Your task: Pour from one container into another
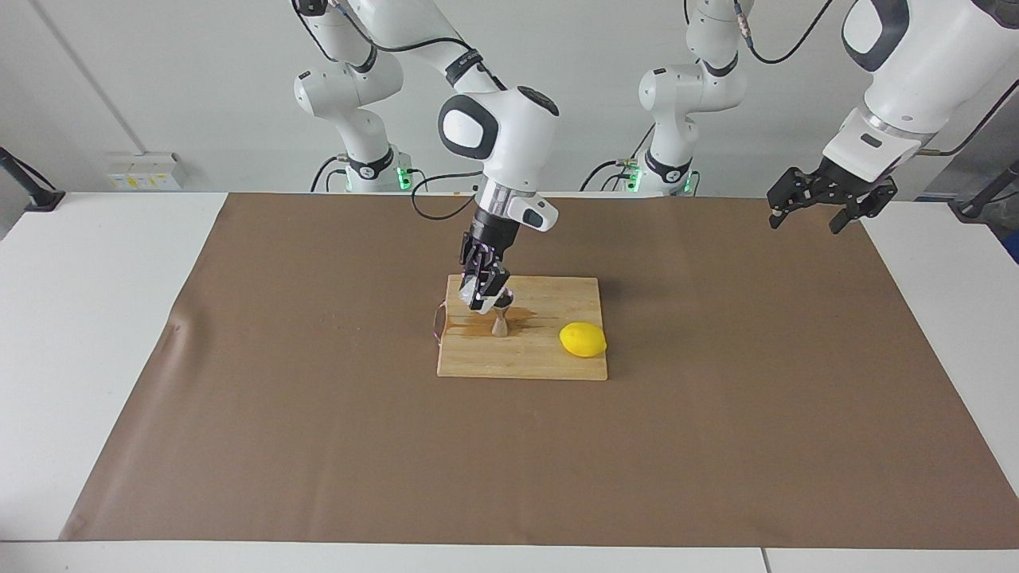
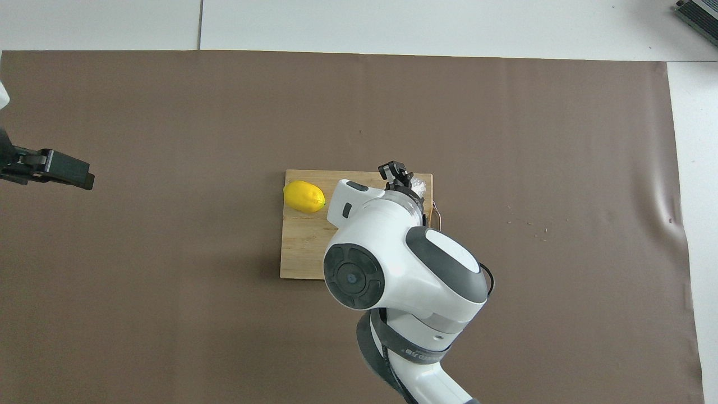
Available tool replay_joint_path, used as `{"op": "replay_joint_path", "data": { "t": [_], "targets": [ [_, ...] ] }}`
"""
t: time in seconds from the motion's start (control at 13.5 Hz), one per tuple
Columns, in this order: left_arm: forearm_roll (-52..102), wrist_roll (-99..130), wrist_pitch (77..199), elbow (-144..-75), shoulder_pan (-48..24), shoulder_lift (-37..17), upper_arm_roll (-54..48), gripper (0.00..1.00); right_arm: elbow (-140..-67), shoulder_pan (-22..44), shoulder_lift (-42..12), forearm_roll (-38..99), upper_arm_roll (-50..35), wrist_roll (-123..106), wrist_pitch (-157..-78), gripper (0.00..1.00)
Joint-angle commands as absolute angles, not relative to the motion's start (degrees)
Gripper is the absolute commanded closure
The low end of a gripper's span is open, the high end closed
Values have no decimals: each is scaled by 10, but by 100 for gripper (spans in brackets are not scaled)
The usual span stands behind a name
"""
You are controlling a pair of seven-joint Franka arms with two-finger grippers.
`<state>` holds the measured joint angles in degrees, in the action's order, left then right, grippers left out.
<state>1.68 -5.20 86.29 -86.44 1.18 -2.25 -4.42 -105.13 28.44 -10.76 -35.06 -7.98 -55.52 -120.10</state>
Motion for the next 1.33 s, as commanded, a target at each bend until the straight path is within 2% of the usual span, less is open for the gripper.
{"op": "replay_joint_path", "data": {
  "t": [0.0,0.44,0.81,1.04,1.26],
  "targets": [
    [23,-51,866,-867,13,-22,-44,0,-1051,265,-95,-297,-85,-548,-1201,75],
    [24,-51,867,-867,11,-23,-45,0,-1063,219,-80,-189,-85,-555,-1190,75],
    [14,-64,867,-867,10,-25,-43,0,-1091,147,-72,-70,-85,-655,-1195,76],
    [-9,-66,866,-866,8,-25,-44,0,-1137,78,-59,29,-85,-759,-1215,76],
    [1,-64,867,-867,10,-24,-46,0,-1168,33,-55,61,-85,-829,-1234,76]
  ]
}}
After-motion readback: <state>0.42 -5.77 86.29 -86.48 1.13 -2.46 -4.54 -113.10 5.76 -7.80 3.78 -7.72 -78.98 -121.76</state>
